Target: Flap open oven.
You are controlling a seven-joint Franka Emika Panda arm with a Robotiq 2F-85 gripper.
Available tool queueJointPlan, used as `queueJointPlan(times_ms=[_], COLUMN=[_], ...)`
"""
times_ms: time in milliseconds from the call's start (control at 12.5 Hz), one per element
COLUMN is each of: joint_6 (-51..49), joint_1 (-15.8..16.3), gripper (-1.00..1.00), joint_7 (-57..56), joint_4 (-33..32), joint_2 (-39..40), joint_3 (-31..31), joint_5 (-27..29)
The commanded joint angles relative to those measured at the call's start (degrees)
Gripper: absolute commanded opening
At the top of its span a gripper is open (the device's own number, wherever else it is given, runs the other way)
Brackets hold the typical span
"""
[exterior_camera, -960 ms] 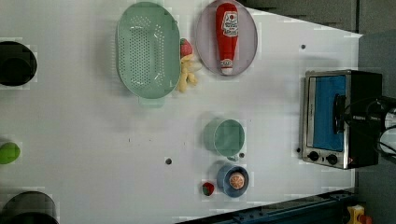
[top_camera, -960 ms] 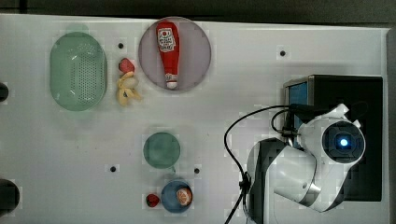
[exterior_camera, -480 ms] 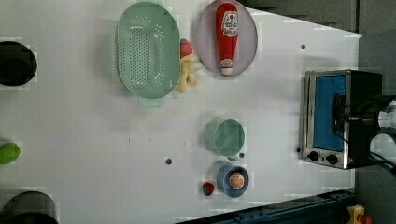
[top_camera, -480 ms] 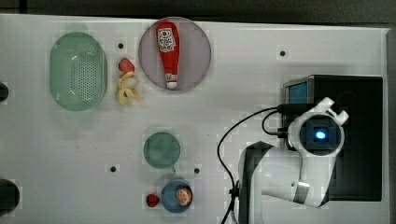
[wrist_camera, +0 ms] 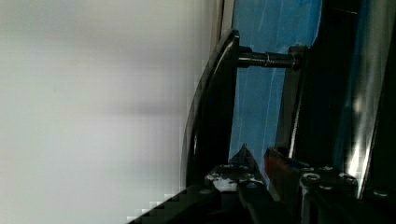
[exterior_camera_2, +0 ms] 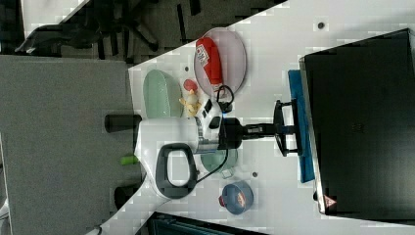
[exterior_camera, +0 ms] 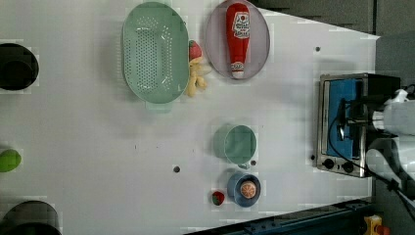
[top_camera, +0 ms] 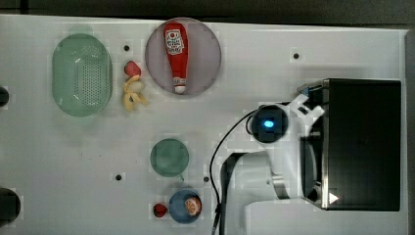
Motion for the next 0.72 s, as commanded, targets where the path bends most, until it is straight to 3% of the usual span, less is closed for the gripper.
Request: queueJointPlan(times_ms=[80, 320, 720], joint_6=[-2.81, -6.33, -6.93], joint_1=[3.40, 5.21, 8.46], gripper=[-0.65, -0.65, -0.65], joint_7=[17.83, 26.78, 36.63], joint_4=[-0.31, 0.12, 1.72], joint_2=[2.59, 5.75, 13.32], joint_3=[4.66, 7.30, 8.84], joint_5=[-5.96, -12.47, -16.79])
